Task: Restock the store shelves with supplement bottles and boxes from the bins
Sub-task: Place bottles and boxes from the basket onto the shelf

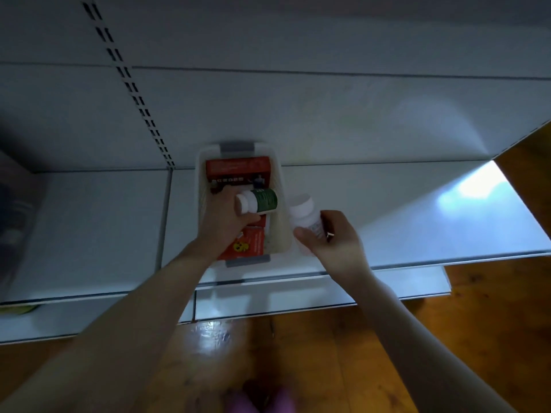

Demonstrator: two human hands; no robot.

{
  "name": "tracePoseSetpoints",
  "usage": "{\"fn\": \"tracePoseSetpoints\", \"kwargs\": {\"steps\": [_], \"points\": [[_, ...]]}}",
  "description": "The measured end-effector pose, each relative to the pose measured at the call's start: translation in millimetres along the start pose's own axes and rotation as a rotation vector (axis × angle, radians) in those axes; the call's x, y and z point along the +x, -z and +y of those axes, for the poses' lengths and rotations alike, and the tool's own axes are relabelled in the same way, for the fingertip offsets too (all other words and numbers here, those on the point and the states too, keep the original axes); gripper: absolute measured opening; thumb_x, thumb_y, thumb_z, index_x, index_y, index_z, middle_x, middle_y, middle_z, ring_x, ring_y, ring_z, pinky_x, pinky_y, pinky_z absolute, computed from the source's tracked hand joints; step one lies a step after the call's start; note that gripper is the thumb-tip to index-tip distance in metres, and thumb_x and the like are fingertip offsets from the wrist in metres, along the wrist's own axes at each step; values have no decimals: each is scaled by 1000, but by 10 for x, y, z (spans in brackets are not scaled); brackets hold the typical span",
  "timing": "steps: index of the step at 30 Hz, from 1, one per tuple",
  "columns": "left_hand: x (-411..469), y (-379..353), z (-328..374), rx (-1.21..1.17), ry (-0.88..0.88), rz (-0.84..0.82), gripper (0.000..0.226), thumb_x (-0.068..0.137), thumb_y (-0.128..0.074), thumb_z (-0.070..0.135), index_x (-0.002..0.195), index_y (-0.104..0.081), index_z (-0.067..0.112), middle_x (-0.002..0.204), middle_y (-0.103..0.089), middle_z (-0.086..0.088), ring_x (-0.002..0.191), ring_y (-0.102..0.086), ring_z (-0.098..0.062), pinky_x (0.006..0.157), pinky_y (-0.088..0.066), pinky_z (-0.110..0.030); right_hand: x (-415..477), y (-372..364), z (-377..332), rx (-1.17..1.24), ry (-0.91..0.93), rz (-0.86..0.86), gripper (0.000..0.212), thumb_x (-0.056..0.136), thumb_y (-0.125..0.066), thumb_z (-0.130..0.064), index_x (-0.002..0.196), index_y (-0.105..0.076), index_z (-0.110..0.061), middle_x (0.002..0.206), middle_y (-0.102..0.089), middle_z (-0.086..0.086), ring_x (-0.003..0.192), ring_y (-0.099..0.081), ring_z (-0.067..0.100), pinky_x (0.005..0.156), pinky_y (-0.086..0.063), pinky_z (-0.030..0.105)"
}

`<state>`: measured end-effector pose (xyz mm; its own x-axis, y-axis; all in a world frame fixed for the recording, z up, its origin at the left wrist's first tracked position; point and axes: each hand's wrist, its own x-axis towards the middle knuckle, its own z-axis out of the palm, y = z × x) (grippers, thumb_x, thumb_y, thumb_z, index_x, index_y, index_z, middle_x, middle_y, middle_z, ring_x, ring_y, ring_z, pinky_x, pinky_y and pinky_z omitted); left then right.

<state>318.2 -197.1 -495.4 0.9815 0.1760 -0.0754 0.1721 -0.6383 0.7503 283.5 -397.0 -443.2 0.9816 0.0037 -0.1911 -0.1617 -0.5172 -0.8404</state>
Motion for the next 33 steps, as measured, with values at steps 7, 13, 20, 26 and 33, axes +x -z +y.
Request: {"fn": "tracePoseSetpoints", "kwargs": {"steps": [7, 13, 20, 26, 33], "points": [[-1069, 458, 482, -236, 231, 156, 41, 68, -81, 18, 95, -50, 13, 86, -55, 6, 76, -54, -12, 56, -37, -7, -631, 108, -435, 21, 59, -119, 38, 75, -74, -28, 106, -53, -22, 89, -60, -15, 80, -60, 0, 71, -53, 24], [-2010, 1114, 989, -225, 314, 120, 41, 66, -81, 25, 88, -48, 18, 78, -55, 12, 69, -52, 0, 54, -40, -10, -1252, 446, -1042, -46, 95, -303, 40, 75, -73, -24, 101, -49, -43, 93, -57, -23, 87, -57, 4, 76, -48, 21], [-2594, 1953, 1808, -207, 380, 187, 47, 62, -83, 22, 93, -48, 19, 83, -58, 6, 79, -58, -17, 64, -43, -26, -1661, 984, -1938, 42, 132, -422, 40, 75, -74, -28, 110, -55, -33, 99, -63, -19, 89, -61, -1, 77, -54, 21], [-2793, 2451, 2329, -318, 292, 311, 50, 57, -87, 18, 84, -44, 23, 77, -53, 10, 67, -52, -8, 50, -39, -8, -1697, 1343, -2690, 109, 300, -397, 40, 73, -75, -23, 99, -49, -39, 90, -61, -17, 77, -59, -8, 68, -49, 9], [-2873, 2808, 2663, -380, 154, 459, 35, 70, -76, 6, 92, -50, 15, 83, -55, 8, 70, -54, 4, 57, -41, -3, -1731, 1591, -3257, -16, 501, -357, 58, 74, -72, -35, 124, -42, -39, 99, -50, -29, 88, -55, -2, 69, -45, 10]]}}
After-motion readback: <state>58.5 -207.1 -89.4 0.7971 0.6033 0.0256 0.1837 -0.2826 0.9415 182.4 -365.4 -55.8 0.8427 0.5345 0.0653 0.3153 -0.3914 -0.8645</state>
